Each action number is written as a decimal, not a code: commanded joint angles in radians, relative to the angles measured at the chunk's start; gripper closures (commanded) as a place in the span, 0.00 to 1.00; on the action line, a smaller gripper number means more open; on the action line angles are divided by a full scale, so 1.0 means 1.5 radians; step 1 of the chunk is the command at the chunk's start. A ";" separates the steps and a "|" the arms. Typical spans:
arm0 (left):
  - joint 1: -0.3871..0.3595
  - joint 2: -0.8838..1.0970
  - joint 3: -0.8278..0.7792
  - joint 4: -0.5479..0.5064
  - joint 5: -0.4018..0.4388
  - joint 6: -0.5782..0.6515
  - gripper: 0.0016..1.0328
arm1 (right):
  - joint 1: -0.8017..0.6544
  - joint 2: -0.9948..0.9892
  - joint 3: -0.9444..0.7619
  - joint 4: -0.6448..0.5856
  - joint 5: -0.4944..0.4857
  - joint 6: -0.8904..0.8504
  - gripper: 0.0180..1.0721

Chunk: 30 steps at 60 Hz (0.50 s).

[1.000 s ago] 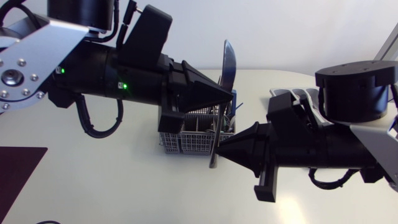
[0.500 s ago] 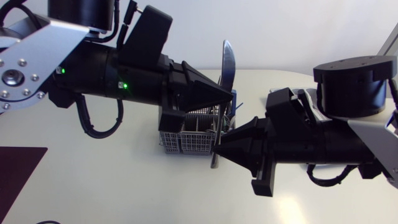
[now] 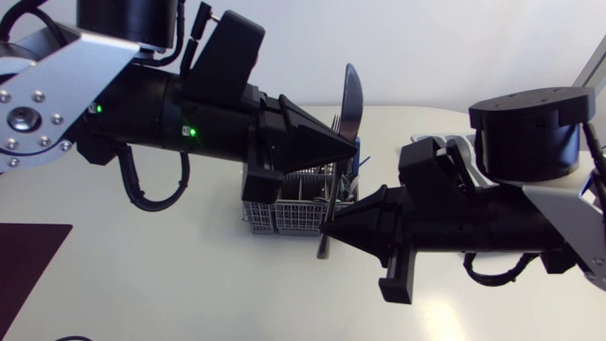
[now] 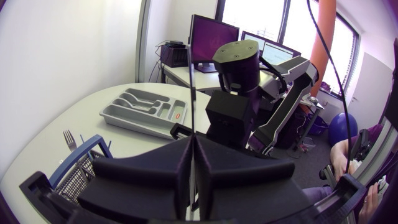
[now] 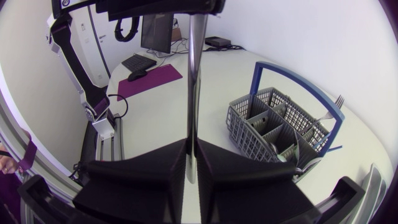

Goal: Sort the cutlery from the basket into the organizer compartments.

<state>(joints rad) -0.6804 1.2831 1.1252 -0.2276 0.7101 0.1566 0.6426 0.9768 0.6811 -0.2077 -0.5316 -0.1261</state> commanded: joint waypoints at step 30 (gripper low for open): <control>0.080 0.000 0.052 0.032 -0.106 -0.014 0.05 | -0.108 -0.090 -0.014 -0.138 0.033 -0.059 0.95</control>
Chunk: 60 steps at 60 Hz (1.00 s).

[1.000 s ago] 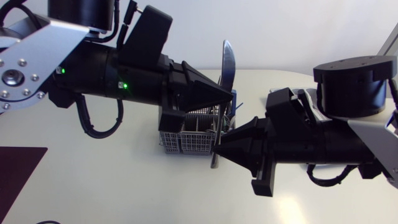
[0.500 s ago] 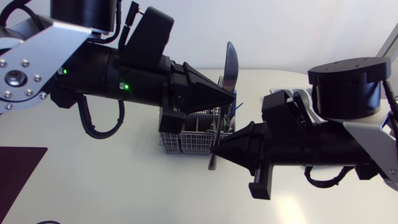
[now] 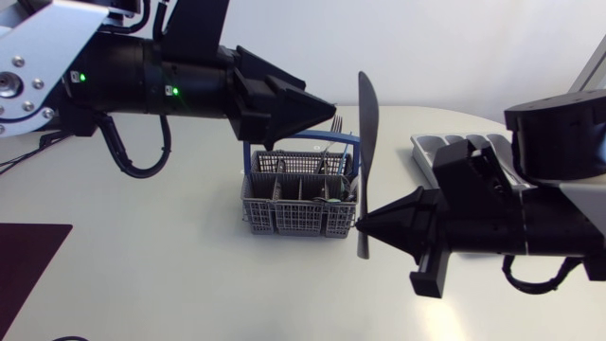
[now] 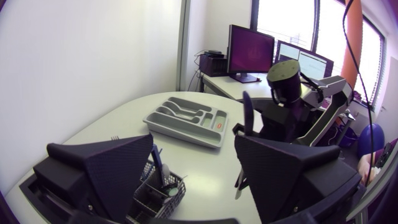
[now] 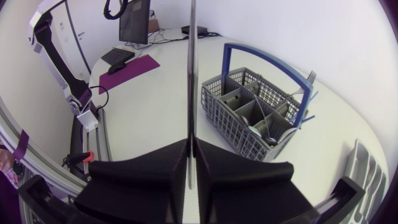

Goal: Sort the cutlery from the basket into the organizer compartments.

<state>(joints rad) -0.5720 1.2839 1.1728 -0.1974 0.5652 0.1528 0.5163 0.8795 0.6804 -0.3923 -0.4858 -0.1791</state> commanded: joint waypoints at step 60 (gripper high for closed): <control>-0.080 0.068 -0.055 0.047 -0.298 0.144 0.06 | -0.609 0.255 0.105 0.041 0.019 -0.242 0.95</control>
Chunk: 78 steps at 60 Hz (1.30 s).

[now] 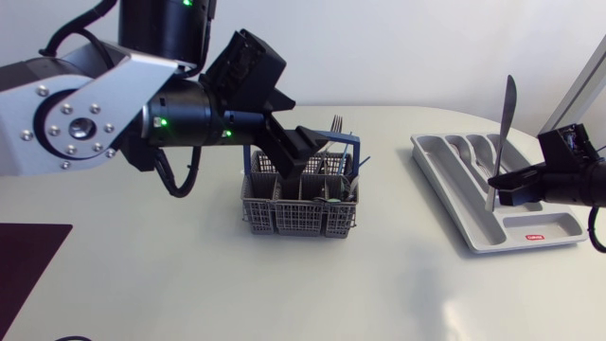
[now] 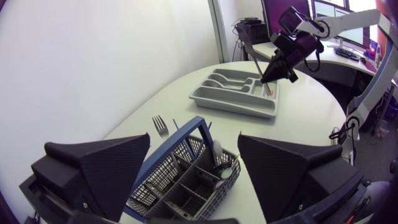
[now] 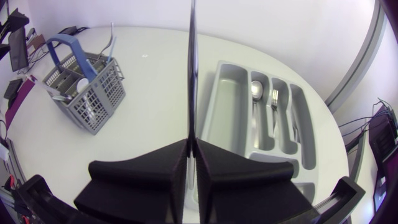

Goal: Sort the cutlery from the basket into the organizer compartments.

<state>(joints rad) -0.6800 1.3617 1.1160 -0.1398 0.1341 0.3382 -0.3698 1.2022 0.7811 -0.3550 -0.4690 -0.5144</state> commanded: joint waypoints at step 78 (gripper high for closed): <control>-0.058 0.041 -0.045 0.034 -0.077 0.060 0.06 | -0.124 0.625 0.506 0.029 0.302 -0.025 0.95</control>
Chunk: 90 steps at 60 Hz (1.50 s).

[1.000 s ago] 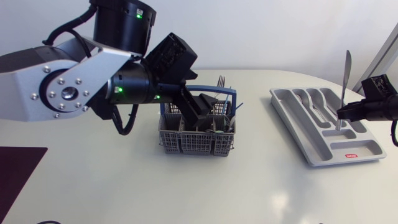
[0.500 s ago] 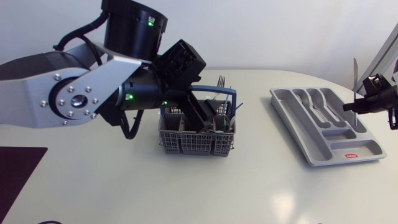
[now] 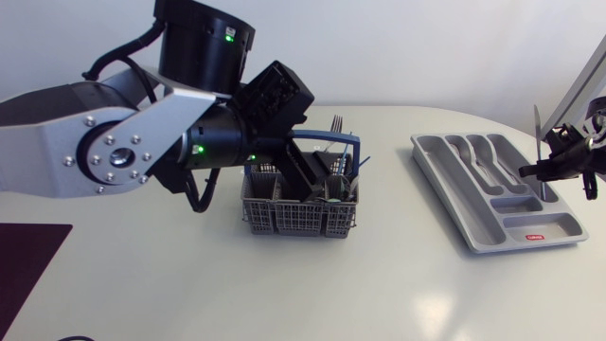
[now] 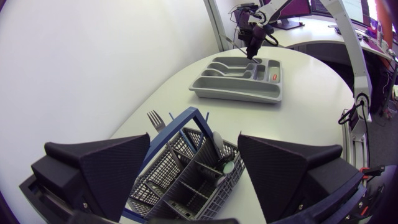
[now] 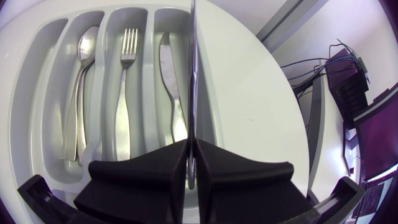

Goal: Sort the cutlery from the basket into the organizer compartments.

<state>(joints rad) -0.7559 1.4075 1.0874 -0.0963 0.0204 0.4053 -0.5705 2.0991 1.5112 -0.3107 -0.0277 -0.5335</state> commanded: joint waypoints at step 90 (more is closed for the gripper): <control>-0.011 0.098 -0.074 0.037 0.043 0.177 0.07 | 0.102 -0.384 -0.337 0.080 -0.105 0.005 0.17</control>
<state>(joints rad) -0.7635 1.5082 0.9863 -0.0494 0.0738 0.6189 -0.4389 1.5799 1.0721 -0.2043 -0.1768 -0.5217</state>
